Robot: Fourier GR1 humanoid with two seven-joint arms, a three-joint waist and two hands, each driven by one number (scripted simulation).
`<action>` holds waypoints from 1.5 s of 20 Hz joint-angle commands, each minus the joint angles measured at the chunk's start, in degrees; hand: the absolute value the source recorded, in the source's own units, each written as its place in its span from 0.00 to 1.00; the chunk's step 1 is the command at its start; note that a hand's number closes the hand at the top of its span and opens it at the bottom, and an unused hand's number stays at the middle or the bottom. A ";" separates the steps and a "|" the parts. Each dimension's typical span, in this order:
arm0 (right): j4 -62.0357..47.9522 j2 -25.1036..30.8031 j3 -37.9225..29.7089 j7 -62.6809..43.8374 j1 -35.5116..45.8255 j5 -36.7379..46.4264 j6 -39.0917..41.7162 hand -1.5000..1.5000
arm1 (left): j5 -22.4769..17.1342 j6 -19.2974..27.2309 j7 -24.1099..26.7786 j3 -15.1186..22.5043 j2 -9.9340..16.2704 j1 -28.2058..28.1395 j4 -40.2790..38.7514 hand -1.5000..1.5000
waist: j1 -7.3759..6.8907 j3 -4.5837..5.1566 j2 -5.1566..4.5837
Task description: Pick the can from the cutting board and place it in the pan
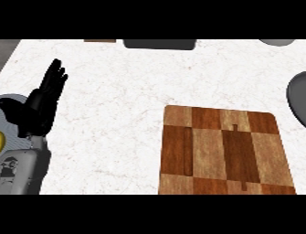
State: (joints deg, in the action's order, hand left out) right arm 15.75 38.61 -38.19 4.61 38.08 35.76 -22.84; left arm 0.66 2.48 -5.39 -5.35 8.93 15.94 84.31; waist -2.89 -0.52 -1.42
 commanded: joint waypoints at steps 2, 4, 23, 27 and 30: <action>-1.83 1.76 -3.32 8.24 -1.29 -3.50 1.63 0.00 | -1.06 -1.46 0.87 -0.85 1.00 -1.89 0.71 0.50 | -0.07 0.06 0.10; 0.16 -2.05 -6.08 14.41 -2.52 -6.58 -2.93 0.00 | 0.80 0.64 -0.22 0.06 0.05 0.29 -0.32 0.50 | 0.90 0.04 0.22; 26.42 -11.71 -13.27 26.09 -22.30 -26.89 22.64 0.00 | 0.18 0.95 -3.69 -2.10 1.91 -4.62 5.00 0.50 | 5.31 0.81 2.50; 37.77 -15.55 -13.07 21.24 -27.45 -28.91 24.85 0.00 | -1.58 -0.73 1.04 -4.76 3.00 -5.60 0.65 0.50 | 6.81 1.04 2.65; 48.26 -21.97 -11.62 18.58 -35.26 -29.32 26.12 0.00 | -1.61 -1.09 0.93 -4.19 2.86 -6.81 2.84 0.50 | 5.88 0.91 2.44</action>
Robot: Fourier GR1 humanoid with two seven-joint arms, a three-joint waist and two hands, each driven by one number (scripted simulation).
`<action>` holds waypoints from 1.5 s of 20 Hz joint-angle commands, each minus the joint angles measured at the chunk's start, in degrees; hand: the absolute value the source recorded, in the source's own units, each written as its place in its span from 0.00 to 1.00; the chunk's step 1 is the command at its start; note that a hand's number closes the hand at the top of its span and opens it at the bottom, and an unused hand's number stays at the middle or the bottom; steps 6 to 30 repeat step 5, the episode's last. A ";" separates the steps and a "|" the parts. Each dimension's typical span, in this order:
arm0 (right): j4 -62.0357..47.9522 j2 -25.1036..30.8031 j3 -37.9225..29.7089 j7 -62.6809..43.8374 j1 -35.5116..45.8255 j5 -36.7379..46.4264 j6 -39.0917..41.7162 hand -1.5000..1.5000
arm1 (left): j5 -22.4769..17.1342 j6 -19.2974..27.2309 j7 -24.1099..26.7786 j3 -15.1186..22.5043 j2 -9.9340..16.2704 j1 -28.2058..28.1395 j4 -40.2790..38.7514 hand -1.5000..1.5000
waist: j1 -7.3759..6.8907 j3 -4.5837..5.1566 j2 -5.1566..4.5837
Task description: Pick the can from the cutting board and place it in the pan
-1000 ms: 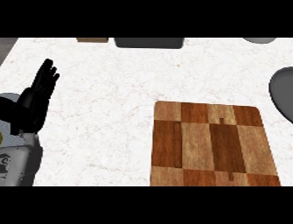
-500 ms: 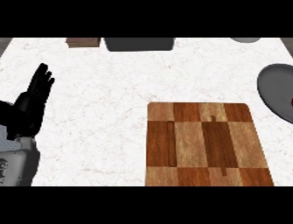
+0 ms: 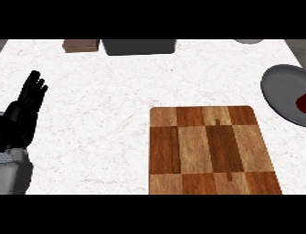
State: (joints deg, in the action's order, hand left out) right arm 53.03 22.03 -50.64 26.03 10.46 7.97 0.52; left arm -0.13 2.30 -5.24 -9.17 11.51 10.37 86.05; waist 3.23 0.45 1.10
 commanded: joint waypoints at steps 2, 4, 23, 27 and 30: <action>18.48 -8.90 1.40 -4.42 -12.85 -1.75 3.48 0.00 | -0.43 -0.42 0.08 -0.06 -0.09 -1.06 0.77 0.50 | -0.13 -0.07 -0.16; 29.06 -10.01 2.59 -12.92 -13.87 -1.04 1.84 0.00 | 0.71 0.82 -1.01 1.75 -1.67 1.05 0.92 0.50 | -0.73 -0.10 -0.45; 34.39 -11.54 3.32 -15.46 -15.44 -0.86 1.65 0.00 | -0.06 -0.56 1.20 0.50 -0.50 0.96 -1.17 0.50 | -1.16 -0.14 -0.66; 34.39 -11.54 3.32 -15.46 -15.44 -0.86 1.65 0.00 | -0.06 -0.56 1.20 0.50 -0.50 0.96 -1.17 0.50 | -1.16 -0.14 -0.66; 34.39 -11.54 3.32 -15.46 -15.44 -0.86 1.65 0.00 | -0.06 -0.56 1.20 0.50 -0.50 0.96 -1.17 0.50 | -1.16 -0.14 -0.66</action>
